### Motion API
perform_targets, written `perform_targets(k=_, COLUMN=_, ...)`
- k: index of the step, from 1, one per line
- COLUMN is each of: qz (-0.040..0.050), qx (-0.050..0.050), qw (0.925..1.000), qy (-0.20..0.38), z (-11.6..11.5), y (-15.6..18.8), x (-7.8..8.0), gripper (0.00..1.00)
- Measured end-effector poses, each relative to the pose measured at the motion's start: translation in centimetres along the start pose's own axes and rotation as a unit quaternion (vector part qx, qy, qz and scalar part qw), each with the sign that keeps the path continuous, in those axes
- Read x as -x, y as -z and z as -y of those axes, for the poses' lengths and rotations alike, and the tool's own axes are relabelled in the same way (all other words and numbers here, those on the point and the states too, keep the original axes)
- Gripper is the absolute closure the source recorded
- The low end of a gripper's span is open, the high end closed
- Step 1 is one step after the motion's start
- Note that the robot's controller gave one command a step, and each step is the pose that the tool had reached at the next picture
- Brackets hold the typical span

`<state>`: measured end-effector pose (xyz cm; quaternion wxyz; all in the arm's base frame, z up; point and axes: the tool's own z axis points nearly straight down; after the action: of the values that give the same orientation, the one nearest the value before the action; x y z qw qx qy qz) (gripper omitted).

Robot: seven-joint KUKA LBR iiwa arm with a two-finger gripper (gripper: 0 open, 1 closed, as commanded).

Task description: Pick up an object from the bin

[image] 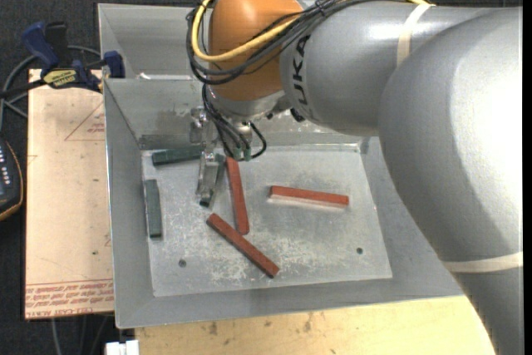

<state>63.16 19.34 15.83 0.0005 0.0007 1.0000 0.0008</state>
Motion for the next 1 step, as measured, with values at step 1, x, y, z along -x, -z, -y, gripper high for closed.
perform_targets(k=1, qz=-0.0027, qx=0.000, qw=0.9990, qy=-0.045, z=3.26, y=-9.02, x=1.91, gripper=0.00)
